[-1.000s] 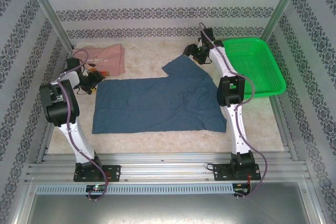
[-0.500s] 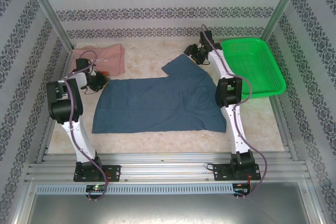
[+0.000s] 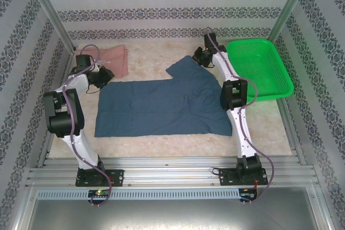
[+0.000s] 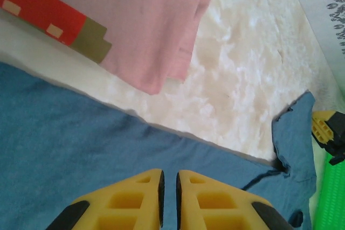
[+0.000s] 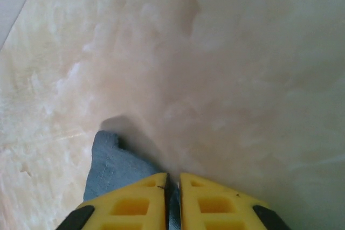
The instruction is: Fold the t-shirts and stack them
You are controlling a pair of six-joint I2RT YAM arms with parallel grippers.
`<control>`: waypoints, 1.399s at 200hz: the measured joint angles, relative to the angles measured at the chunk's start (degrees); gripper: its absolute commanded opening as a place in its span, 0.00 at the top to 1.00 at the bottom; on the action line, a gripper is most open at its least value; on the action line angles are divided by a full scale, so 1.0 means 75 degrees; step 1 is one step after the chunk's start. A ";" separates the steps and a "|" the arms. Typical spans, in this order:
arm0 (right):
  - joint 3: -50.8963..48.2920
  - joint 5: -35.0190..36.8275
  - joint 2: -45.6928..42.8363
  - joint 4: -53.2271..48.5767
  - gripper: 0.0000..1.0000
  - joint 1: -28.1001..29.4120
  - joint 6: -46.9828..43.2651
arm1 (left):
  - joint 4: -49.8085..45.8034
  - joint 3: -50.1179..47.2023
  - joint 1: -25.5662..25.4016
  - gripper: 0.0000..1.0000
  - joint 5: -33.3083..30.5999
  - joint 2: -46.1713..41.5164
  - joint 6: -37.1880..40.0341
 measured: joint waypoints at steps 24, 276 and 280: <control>-0.0268 0.0029 -0.0134 0.0172 0.97 0.0003 0.0029 | -0.0006 -0.0230 -0.0012 0.84 0.0087 -0.0160 0.0020; -0.9783 0.0300 -0.7519 0.0886 0.50 0.0656 -0.0761 | -0.0443 -0.3421 -0.1539 0.37 -0.0912 -0.2903 -0.1448; -1.0066 0.0297 -0.7530 0.0927 0.50 0.0723 -0.0688 | -0.0446 -0.3550 -0.1556 0.37 -0.0941 -0.2900 -0.1501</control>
